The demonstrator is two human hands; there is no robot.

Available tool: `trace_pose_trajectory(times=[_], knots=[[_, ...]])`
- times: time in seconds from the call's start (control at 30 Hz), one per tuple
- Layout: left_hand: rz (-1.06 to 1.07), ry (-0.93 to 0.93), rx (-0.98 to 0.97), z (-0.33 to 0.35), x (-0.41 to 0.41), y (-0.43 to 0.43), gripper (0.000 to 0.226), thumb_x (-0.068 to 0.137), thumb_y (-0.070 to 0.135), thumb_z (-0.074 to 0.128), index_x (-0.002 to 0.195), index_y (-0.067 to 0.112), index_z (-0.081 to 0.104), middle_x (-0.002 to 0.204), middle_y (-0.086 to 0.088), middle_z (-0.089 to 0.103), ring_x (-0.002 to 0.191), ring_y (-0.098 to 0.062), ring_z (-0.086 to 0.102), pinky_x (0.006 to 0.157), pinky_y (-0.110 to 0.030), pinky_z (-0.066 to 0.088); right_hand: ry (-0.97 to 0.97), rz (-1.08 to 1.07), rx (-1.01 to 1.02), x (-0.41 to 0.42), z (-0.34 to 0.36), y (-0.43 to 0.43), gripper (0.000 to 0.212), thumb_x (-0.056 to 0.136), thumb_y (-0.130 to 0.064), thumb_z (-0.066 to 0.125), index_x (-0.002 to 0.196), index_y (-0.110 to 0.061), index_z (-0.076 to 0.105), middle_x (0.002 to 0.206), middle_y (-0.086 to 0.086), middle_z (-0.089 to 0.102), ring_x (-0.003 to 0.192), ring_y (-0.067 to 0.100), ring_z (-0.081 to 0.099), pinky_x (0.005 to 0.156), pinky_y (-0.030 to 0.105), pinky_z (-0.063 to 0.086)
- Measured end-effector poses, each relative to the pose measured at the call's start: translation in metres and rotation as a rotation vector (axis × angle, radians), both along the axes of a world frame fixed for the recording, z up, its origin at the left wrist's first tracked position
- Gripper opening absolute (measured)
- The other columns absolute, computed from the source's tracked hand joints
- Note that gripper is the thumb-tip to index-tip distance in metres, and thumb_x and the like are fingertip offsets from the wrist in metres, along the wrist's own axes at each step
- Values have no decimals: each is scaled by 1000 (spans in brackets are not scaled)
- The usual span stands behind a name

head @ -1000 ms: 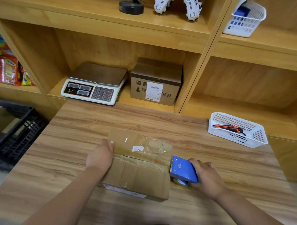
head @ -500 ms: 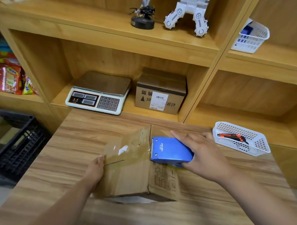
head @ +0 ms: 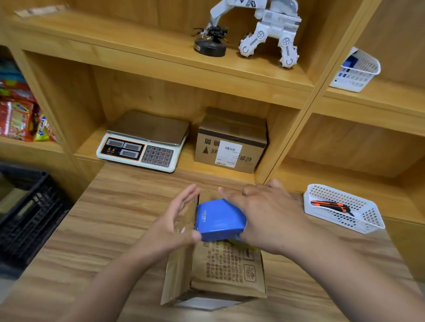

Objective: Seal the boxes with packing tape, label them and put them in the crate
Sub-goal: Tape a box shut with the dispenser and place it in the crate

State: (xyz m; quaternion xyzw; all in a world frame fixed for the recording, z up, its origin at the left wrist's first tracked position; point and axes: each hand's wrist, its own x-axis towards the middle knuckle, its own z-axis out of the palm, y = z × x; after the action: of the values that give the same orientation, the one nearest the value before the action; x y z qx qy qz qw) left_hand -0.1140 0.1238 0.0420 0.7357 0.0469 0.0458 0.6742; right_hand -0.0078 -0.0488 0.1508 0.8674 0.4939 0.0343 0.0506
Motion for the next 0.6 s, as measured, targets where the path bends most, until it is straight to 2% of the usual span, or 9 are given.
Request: trace_pose_trajectory(times=[0.07, 0.17, 0.27, 0.33, 0.4, 0.53, 0.6], knots=[[-45, 71, 193, 10, -4, 0, 113, 59, 35, 82, 144, 47, 8, 141, 38, 28, 130, 19, 22, 104, -9, 25, -9, 23, -20, -4, 0, 11, 73, 82, -53, 56, 145, -39, 20, 115, -8, 55, 113, 16, 48, 90, 36, 26], [-5, 142, 287, 8, -9, 6, 120, 59, 28, 84, 138, 56, -3, 143, 34, 19, 132, 13, 22, 110, -21, 26, -24, 56, -49, -10, 1, 24, 70, 84, -53, 55, 144, -37, 23, 111, -6, 57, 108, 18, 51, 89, 39, 27], [-1, 156, 281, 3, -13, 18, 115, 64, 21, 83, 135, 55, -1, 136, 34, 22, 122, 27, 21, 100, -6, 24, -31, 97, -46, -15, 5, 35, 66, 85, -50, 55, 143, -37, 26, 106, -6, 58, 103, 18, 52, 87, 39, 28], [1, 151, 302, 3, -17, 25, 110, 67, 16, 82, 132, 56, 3, 130, 35, 21, 113, 36, 18, 97, -4, 23, -36, 122, -63, -16, 7, 40, 67, 85, -50, 55, 143, -38, 24, 106, -5, 58, 101, 18, 52, 86, 39, 28], [-3, 157, 320, 2, -21, 31, 107, 66, 18, 82, 130, 58, 6, 135, 31, 18, 112, 37, 16, 100, -9, 23, -26, 134, -76, -16, 8, 42, 70, 85, -53, 54, 144, -39, 21, 110, -5, 58, 102, 18, 52, 86, 39, 28], [-10, 152, 364, -3, -21, 36, 101, 57, 37, 77, 129, 61, 10, 149, 17, 9, 116, 35, 12, 105, -13, 19, 18, 135, -127, -12, 13, 41, 73, 84, -56, 53, 146, -41, 16, 115, -6, 56, 101, 16, 49, 83, 37, 26], [-7, 149, 358, -7, -20, 36, 100, 55, 43, 75, 131, 59, 13, 150, 19, 9, 123, 30, 12, 110, -17, 18, 48, 122, -163, -9, 16, 36, 74, 84, -58, 52, 146, -43, 14, 112, -7, 54, 94, 15, 46, 85, 36, 27]])
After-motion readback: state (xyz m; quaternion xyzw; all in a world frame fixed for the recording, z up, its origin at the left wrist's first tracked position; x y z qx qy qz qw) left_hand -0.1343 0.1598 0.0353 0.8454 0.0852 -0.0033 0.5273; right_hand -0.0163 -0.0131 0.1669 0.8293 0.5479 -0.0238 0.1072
